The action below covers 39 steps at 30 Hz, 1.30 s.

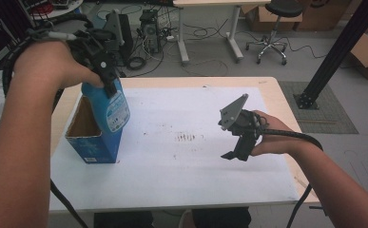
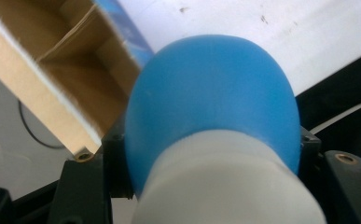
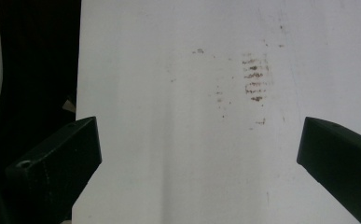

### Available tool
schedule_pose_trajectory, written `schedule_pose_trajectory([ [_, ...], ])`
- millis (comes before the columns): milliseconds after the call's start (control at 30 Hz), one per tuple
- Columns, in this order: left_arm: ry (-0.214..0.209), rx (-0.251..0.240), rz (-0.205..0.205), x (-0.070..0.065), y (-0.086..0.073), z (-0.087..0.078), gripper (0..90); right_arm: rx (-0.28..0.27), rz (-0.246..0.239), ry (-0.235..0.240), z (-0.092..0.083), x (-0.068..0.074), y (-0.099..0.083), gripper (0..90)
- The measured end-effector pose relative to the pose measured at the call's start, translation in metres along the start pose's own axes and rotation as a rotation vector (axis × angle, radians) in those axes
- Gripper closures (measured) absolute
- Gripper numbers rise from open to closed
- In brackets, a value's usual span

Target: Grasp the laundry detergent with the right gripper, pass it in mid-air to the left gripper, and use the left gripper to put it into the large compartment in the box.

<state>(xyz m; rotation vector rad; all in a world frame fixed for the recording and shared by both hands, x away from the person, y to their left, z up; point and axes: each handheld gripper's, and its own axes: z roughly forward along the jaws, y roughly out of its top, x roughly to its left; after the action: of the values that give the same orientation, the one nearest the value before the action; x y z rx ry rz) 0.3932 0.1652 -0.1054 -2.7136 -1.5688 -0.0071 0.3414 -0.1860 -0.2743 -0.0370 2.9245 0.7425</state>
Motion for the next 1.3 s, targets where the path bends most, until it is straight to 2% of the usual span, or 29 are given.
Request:
schedule_pose_trajectory([
  [167, 0.006, 0.004, -0.116, 0.017, -0.004, -0.01, 37.9, 0.027, -0.002, 0.008, -0.003, -0.002, -0.004, 0.0],
  [233, 0.013, 0.0, -0.141, 0.023, -0.004, -0.013, 37.9, 0.06, -0.002, 0.011, -0.005, -0.002, -0.006, 0.0],
  [433, 0.018, 0.011, -0.25, 0.041, -0.006, -0.015, 37.9, 0.07, -0.005, 0.013, -0.008, -0.001, -0.004, 0.0],
  [467, 0.018, 0.008, -0.286, 0.045, -0.007, -0.015, 37.8, 0.065, -0.011, 0.013, -0.008, -0.001, -0.004, 0.0],
  [600, 0.026, 0.005, -0.331, 0.052, -0.01, -0.014, 37.9, 0.061, -0.015, 0.01, -0.007, -0.001, -0.004, 0.0],
  [633, 0.028, -0.018, -0.351, 0.055, -0.012, -0.015, 37.8, 0.059, -0.015, 0.011, -0.008, -0.001, -0.005, 0.0],
  [700, 0.033, -0.005, -0.374, 0.058, -0.014, -0.012, 37.9, 0.065, -0.015, 0.014, -0.007, -0.001, -0.006, 0.0],
  [900, 0.059, 0.0, -0.409, 0.065, -0.016, -0.006, 37.9, 0.076, -0.016, 0.017, -0.009, -0.002, -0.006, 0.0],
  [1300, 0.049, 0.001, -0.406, 0.071, -0.012, 0.014, 37.8, 0.075, -0.015, 0.015, -0.009, -0.002, -0.007, 0.0],
])
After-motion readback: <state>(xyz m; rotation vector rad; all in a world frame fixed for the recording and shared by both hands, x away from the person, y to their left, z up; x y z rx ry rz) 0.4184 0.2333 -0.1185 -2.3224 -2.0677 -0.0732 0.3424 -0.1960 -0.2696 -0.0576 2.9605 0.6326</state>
